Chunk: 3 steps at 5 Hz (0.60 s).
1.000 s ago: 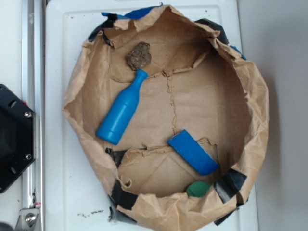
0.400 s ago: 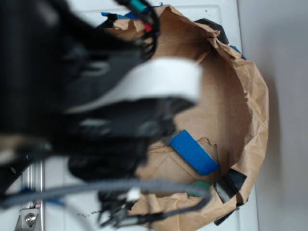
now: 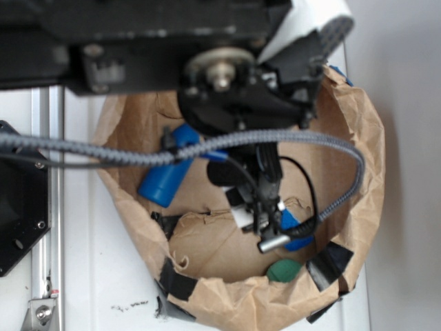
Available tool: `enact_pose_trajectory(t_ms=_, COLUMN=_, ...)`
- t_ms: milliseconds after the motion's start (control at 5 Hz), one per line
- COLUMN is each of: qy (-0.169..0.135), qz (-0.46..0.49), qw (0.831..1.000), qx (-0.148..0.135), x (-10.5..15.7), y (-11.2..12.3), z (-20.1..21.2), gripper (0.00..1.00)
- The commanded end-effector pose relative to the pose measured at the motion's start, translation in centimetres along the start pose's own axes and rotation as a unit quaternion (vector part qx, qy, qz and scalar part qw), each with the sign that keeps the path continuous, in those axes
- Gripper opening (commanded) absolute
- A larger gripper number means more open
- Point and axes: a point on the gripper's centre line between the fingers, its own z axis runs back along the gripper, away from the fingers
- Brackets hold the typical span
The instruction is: Grab the rock.
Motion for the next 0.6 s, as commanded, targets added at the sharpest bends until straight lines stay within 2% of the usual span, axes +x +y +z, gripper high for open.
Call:
enact_pose_trajectory(t_ms=0, qy=-0.021, qz=0.002, qw=1.0, qx=-0.006, x=0.4, y=0.4, z=1.1, gripper=1.0)
enact_pose_trajectory(t_ms=200, qy=-0.021, qz=0.002, qw=1.0, qx=-0.006, x=0.4, y=0.4, z=1.1, gripper=1.0)
enact_pose_trajectory(t_ms=400, qy=-0.038, qz=0.074, qw=0.997, qx=0.003, x=0.5, y=1.7, z=-1.2, gripper=1.0)
